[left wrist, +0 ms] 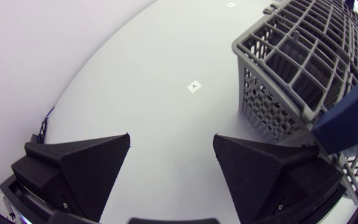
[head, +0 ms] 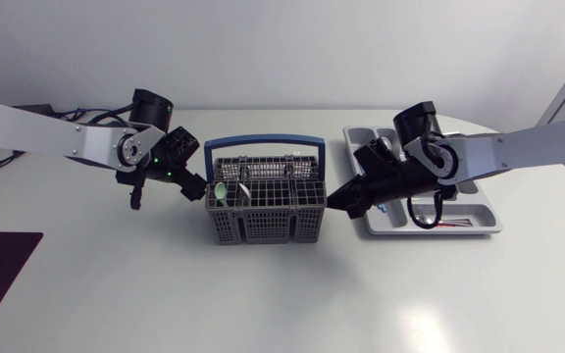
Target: Unload the cutlery basket into the drawer organizer.
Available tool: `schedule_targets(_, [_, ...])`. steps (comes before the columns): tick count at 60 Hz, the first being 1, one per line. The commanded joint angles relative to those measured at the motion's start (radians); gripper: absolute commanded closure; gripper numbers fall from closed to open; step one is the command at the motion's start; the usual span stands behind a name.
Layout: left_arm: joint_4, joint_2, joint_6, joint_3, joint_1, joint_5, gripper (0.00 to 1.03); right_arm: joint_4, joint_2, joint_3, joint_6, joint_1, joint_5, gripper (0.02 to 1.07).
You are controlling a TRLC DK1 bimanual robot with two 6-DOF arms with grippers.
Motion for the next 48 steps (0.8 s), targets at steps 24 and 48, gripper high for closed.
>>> schedule_targets(24, [-0.171,-0.395,-0.046,-0.118,0.055,0.062,0.06,0.093,-0.246,-0.177,-0.029,-0.085,0.050,0.40])
schedule_targets(48, [-0.392,-0.568,-0.301,-0.135,-0.263,-0.046,0.10,0.054,-0.427,-0.281,-0.038,-0.096,0.050,0.38])
